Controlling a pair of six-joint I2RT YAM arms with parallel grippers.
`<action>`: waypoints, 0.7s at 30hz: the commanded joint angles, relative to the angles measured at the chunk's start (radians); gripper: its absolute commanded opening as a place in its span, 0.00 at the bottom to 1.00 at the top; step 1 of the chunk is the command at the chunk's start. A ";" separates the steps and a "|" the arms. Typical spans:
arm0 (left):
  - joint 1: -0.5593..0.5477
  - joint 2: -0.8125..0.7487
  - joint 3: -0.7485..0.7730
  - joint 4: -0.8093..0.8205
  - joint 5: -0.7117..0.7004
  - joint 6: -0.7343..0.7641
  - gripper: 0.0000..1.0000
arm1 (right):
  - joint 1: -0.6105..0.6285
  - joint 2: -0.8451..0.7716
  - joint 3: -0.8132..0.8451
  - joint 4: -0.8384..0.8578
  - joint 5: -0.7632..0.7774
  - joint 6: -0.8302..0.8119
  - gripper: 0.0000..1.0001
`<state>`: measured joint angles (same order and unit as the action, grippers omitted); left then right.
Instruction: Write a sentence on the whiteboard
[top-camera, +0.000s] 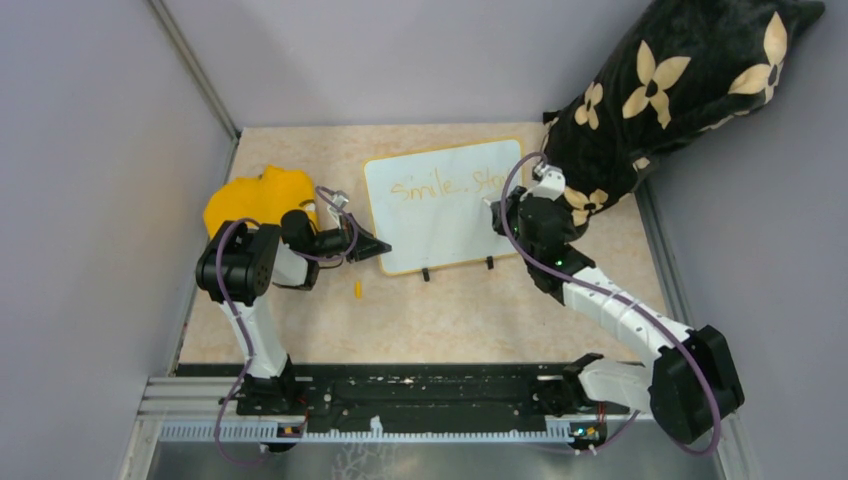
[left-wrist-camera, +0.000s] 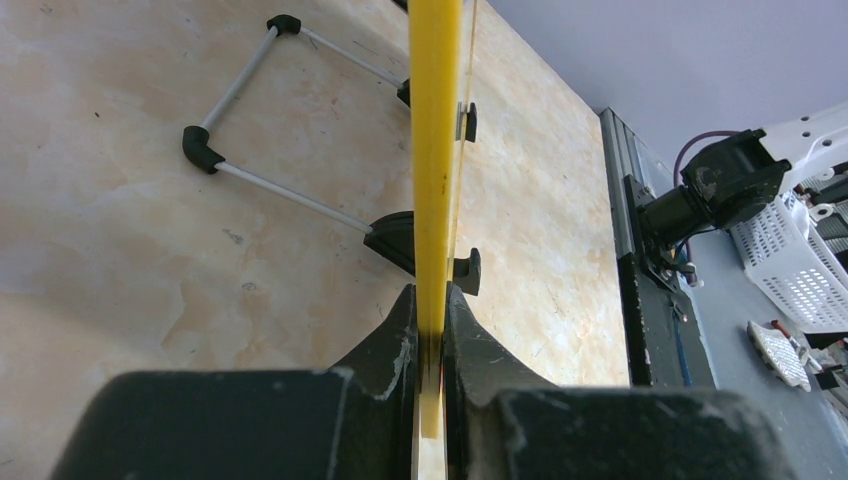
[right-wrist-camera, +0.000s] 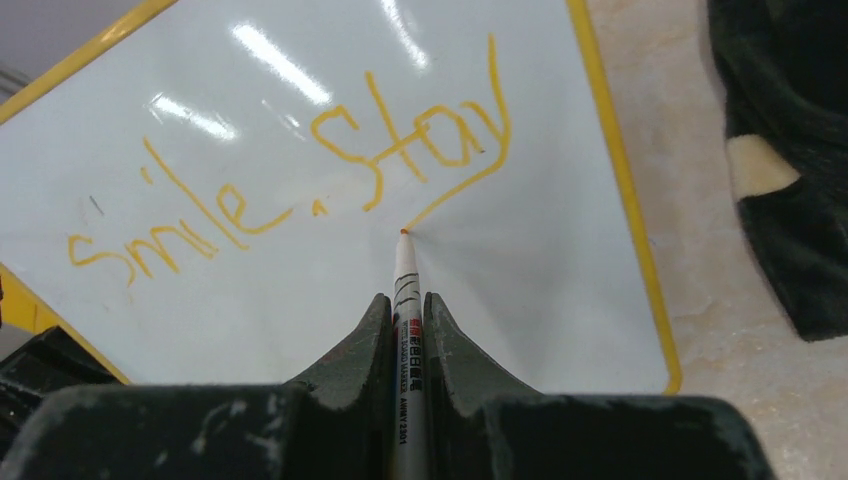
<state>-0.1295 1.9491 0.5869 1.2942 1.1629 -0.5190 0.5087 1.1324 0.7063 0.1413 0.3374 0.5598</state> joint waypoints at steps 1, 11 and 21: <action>0.001 0.033 0.004 -0.045 -0.032 0.031 0.00 | 0.054 0.011 0.020 0.016 0.000 0.024 0.00; 0.001 0.034 0.004 -0.046 -0.034 0.030 0.00 | 0.014 -0.325 -0.002 -0.168 0.134 -0.081 0.00; 0.001 0.034 0.005 -0.045 -0.031 0.028 0.00 | 0.033 -0.488 0.008 -0.273 0.119 -0.179 0.00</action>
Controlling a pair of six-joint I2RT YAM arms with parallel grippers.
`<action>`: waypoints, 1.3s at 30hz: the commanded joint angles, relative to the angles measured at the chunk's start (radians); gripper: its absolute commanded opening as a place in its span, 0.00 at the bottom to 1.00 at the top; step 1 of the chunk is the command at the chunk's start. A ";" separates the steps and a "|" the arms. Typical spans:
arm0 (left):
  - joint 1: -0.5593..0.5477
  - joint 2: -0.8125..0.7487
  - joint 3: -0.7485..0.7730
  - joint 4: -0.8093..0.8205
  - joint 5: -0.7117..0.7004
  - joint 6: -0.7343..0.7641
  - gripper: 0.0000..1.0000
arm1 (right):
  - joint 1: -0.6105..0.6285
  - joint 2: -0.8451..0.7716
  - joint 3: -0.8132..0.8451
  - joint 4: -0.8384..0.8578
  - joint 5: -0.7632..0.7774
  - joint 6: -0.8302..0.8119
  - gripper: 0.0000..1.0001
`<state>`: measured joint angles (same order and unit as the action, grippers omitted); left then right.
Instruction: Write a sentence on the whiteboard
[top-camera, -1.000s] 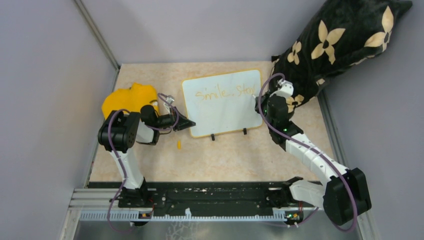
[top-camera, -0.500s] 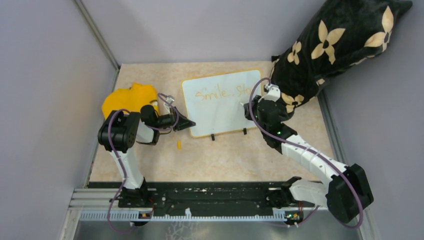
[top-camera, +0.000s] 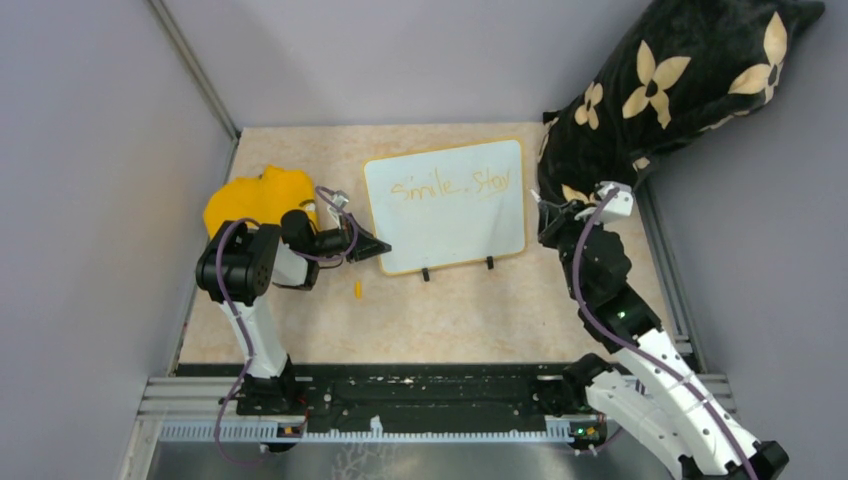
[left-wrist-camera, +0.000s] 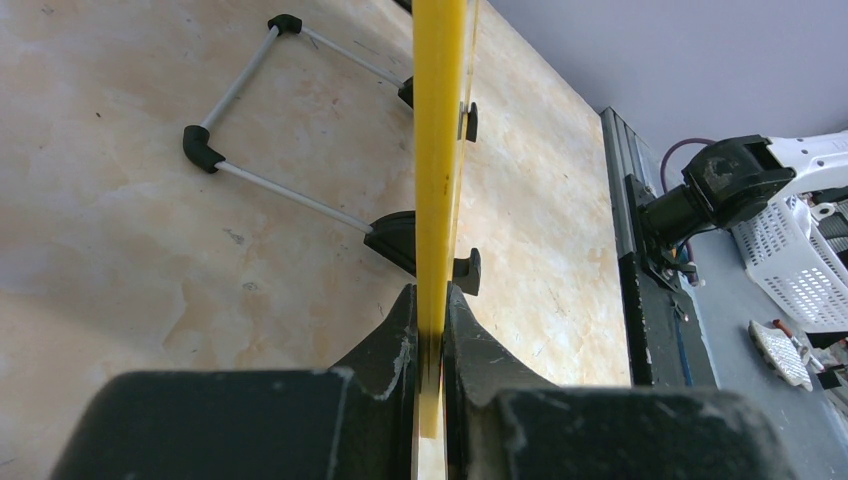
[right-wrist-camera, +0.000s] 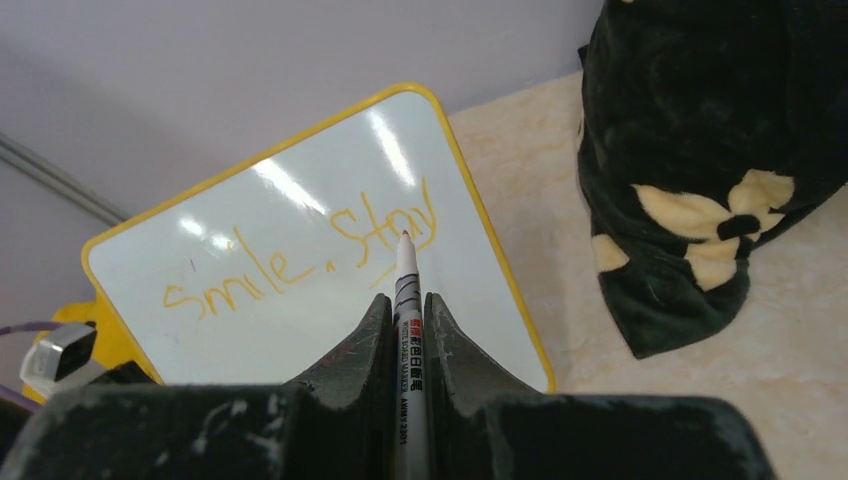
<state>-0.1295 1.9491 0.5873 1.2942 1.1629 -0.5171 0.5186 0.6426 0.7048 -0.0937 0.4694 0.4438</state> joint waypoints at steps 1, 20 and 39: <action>0.001 0.034 0.005 -0.045 -0.030 0.026 0.00 | 0.042 0.011 0.006 -0.027 -0.010 -0.069 0.00; 0.009 0.045 0.004 -0.026 -0.032 0.004 0.00 | 0.431 0.401 0.027 0.287 0.142 -0.167 0.00; 0.010 0.047 0.000 -0.017 -0.044 -0.001 0.00 | 0.511 0.570 -0.026 0.457 0.140 -0.207 0.00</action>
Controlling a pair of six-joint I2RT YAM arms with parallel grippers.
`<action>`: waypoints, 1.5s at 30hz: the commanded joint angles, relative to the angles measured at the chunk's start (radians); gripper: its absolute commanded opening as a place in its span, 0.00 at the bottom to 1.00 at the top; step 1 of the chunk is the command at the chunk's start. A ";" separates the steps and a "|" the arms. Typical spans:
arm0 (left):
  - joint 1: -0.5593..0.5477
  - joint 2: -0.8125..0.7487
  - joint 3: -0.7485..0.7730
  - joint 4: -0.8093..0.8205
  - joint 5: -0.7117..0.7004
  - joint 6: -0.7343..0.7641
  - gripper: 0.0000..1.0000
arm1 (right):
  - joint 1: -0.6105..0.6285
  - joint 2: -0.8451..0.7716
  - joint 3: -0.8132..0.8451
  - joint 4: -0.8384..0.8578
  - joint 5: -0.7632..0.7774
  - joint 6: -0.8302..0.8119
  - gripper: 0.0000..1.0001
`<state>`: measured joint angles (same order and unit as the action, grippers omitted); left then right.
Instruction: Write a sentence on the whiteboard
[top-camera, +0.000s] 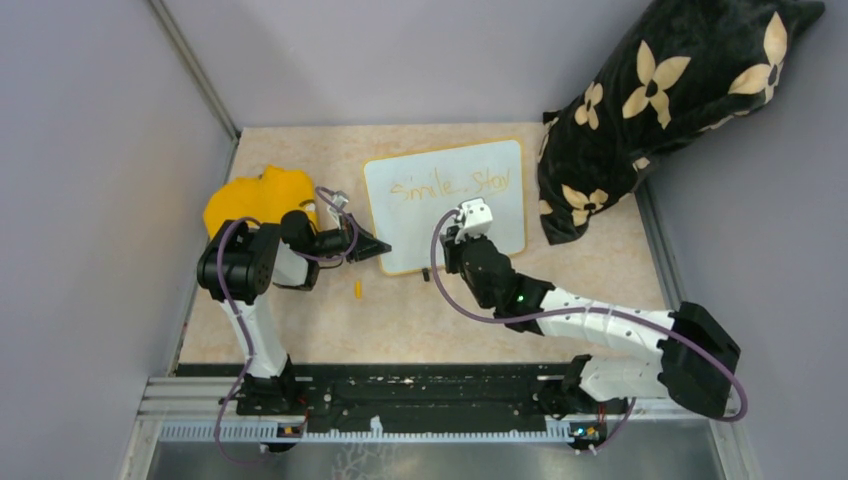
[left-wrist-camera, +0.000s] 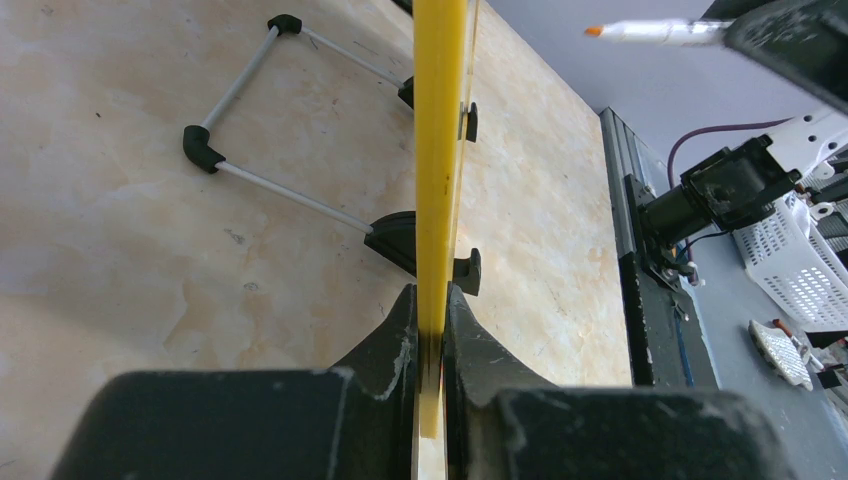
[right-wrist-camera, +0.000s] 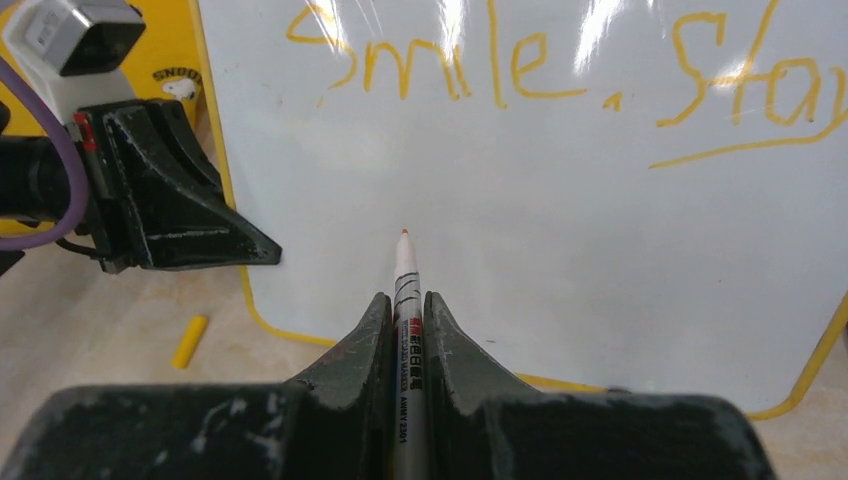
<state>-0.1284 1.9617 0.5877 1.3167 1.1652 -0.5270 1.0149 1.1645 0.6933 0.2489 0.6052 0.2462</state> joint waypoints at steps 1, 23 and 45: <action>0.007 0.034 -0.001 -0.041 -0.047 0.009 0.00 | 0.016 0.065 -0.011 0.126 -0.001 -0.011 0.00; 0.007 0.044 -0.003 -0.014 -0.045 -0.006 0.00 | 0.015 0.303 0.186 0.217 -0.103 0.033 0.00; 0.007 0.046 0.000 -0.014 -0.045 -0.008 0.00 | -0.009 0.359 0.162 0.188 -0.100 0.084 0.00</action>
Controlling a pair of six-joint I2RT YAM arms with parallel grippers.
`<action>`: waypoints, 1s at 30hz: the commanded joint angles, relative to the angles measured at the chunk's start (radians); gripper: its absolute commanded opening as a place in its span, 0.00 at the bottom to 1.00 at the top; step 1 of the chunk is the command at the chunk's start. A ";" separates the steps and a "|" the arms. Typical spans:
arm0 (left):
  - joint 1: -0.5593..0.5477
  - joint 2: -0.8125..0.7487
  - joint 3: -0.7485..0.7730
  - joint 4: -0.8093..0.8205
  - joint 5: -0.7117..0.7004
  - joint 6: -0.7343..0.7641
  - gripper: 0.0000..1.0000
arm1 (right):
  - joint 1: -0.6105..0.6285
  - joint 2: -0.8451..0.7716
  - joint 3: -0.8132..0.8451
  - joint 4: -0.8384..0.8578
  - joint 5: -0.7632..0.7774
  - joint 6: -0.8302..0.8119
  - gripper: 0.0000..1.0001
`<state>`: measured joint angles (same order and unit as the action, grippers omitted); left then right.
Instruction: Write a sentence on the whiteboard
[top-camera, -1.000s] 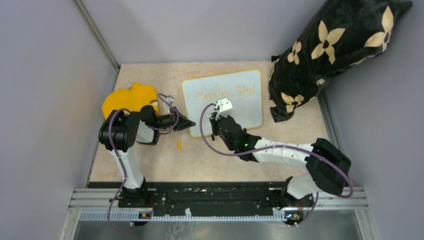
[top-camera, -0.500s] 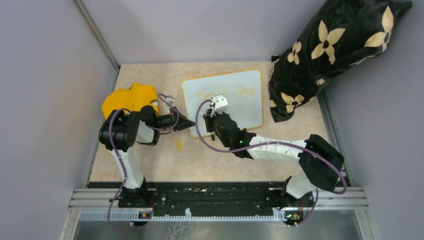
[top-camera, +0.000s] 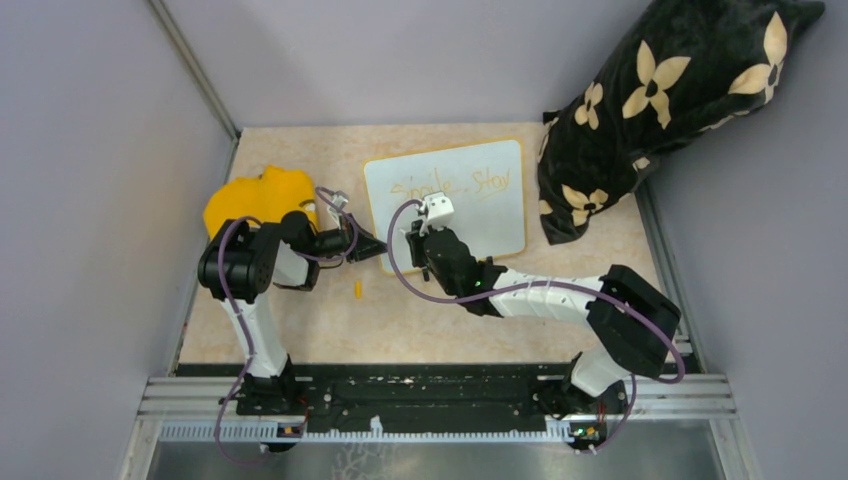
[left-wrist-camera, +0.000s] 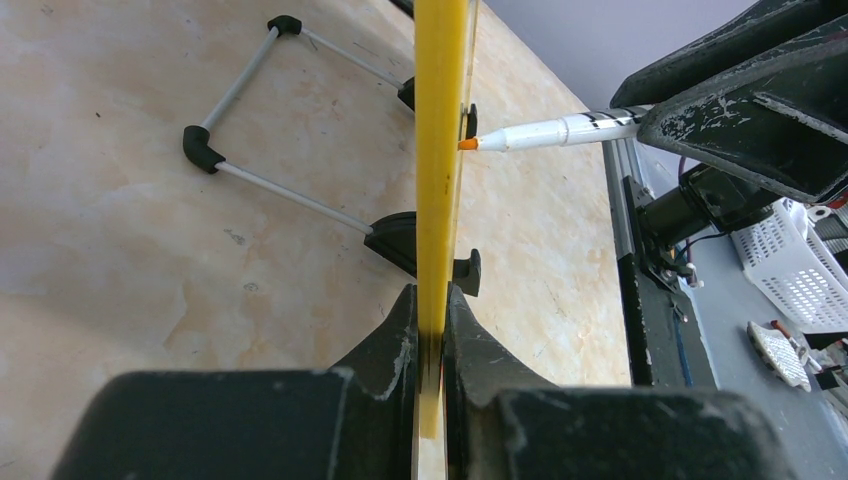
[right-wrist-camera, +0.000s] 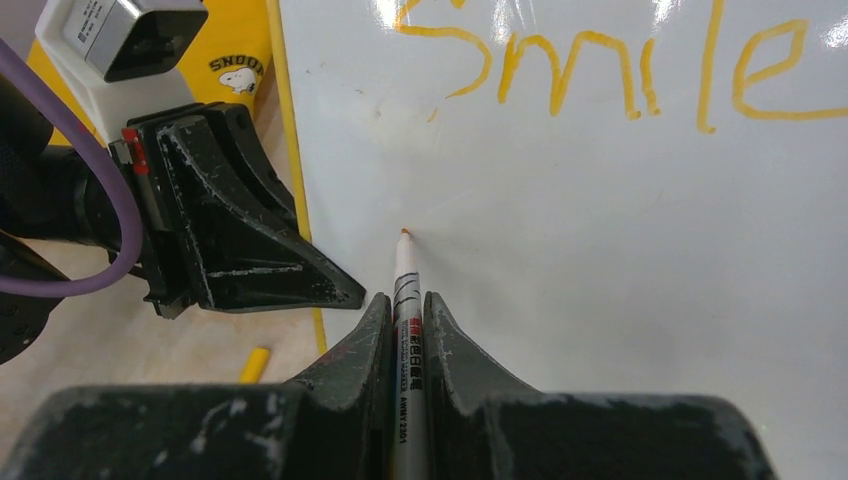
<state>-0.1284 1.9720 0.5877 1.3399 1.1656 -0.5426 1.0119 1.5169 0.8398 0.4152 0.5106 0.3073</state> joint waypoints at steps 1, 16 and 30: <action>0.007 0.036 -0.001 -0.038 -0.047 0.007 0.00 | -0.006 0.006 0.011 0.020 -0.005 0.027 0.00; 0.007 0.037 0.001 -0.038 -0.046 0.006 0.00 | 0.004 -0.035 -0.098 0.002 -0.018 0.085 0.00; 0.007 0.037 0.001 -0.039 -0.046 0.007 0.00 | 0.036 -0.119 -0.131 -0.029 0.014 0.108 0.00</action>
<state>-0.1280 1.9751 0.5877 1.3430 1.1633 -0.5446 1.0409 1.4826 0.6918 0.3756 0.4786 0.4171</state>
